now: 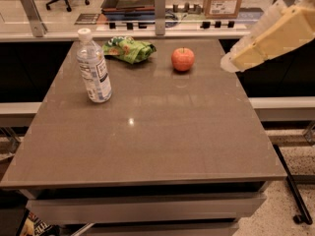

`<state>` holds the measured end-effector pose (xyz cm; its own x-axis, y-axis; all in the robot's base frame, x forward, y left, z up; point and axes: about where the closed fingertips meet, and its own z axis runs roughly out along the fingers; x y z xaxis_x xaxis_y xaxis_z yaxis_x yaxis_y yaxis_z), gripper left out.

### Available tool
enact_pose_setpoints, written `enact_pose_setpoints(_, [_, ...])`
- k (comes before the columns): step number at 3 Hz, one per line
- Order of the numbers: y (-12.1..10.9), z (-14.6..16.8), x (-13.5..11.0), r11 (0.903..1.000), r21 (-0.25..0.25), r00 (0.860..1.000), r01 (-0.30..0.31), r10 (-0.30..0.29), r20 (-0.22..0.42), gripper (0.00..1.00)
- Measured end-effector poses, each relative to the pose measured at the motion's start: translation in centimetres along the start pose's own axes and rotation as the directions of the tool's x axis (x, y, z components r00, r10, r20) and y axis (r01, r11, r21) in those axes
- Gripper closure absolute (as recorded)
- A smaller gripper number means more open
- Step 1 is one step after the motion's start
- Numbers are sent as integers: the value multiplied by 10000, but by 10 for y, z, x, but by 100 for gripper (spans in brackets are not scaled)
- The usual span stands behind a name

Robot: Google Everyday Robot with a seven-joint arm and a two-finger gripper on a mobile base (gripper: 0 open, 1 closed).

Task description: Knock blue plastic bottle over

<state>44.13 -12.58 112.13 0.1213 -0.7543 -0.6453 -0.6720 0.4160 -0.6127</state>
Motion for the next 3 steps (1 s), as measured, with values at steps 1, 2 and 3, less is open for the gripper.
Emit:
enact_pose_setpoints(1, [8,32,17,9973,-416,9963,-608,631,578,0])
enact_pose_setpoints(2, [20,70,43,9844,-1100,9849,-1376,1478,899,0])
enact_pose_setpoints(3, [30,101,64,9656,-1675,9705,-1987,2177,1036,0])
